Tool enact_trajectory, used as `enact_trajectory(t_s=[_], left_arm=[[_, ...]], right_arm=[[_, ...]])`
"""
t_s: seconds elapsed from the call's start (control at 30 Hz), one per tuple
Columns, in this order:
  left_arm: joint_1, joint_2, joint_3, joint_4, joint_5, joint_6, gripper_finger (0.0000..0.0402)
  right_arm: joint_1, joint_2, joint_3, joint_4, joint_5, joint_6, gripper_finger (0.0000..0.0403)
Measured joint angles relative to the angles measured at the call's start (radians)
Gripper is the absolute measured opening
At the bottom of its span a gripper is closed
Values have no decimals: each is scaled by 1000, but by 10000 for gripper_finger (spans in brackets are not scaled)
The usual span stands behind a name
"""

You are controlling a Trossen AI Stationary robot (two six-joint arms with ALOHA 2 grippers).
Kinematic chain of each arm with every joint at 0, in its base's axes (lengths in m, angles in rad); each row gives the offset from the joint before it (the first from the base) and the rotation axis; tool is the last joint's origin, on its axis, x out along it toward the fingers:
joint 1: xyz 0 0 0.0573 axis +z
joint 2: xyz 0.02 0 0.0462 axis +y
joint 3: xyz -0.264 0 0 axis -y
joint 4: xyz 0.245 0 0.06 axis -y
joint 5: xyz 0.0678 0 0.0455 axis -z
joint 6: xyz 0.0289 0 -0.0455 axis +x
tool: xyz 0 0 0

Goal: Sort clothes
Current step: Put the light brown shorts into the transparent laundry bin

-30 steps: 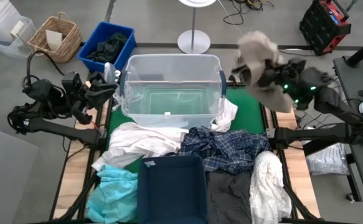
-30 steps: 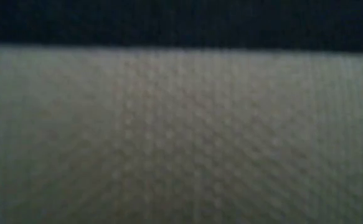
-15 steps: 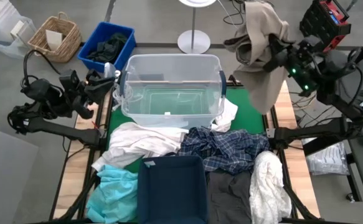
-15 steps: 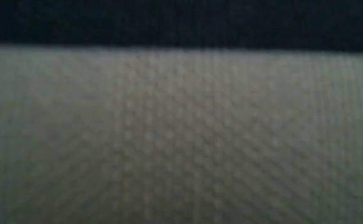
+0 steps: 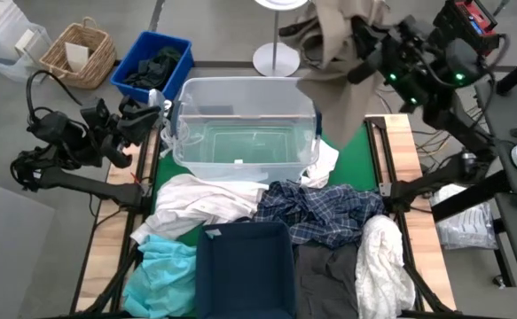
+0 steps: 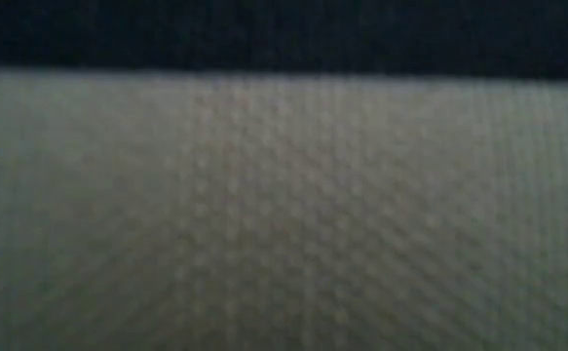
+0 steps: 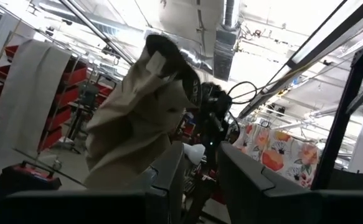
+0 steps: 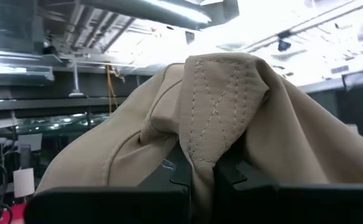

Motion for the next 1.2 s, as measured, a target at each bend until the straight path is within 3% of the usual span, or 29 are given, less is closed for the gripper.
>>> enact_trajectory(t_s=[0.27, 0.53, 0.87, 1.2], left_arm=[[0, -1, 0, -1, -6, -1, 78], [0, -1, 0, -2, -6, 2, 78], [0, -4, 0, -2, -6, 3, 78], [0, -27, 0, 18, -6, 6, 78]], right_arm=[[-16, 204, 254, -1, -99, -10, 12], [-106, 367, 435, -1, -323, 240, 12], [-234, 470, 436, 7, -555, 595, 12], [-256, 552, 436, -57, -777, 746, 12]])
